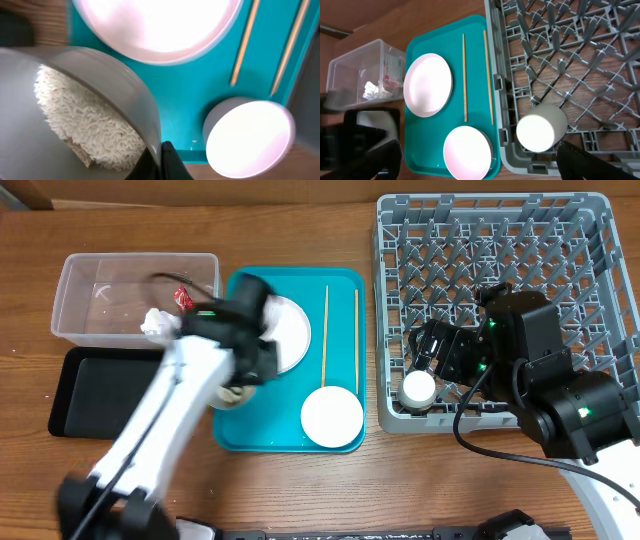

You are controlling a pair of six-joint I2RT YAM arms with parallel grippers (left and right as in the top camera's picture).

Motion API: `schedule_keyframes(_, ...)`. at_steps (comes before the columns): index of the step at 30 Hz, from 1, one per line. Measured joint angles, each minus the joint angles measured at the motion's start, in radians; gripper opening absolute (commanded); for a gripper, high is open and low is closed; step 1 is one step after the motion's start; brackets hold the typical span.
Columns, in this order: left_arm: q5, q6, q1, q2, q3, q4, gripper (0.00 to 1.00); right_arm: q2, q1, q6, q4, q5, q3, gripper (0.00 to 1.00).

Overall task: Sort waste into correct bins and load items into the dishwasher
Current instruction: 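Grasp the grey rice bowl with the left gripper, carry it over the black tray, then tip the bowl with the left gripper to pour rice onto the black tray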

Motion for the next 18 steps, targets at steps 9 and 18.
schedule_keyframes(9,0.385,0.175,0.468,-0.046,-0.040,0.055,0.04,0.000,0.000,0.000,-0.001,0.002,0.000,1.00)
schedule_keyframes(18,0.579,0.275,0.698,-0.042,-0.134,0.119,0.04,0.000,0.000,0.000,-0.001,0.003,0.000,1.00)
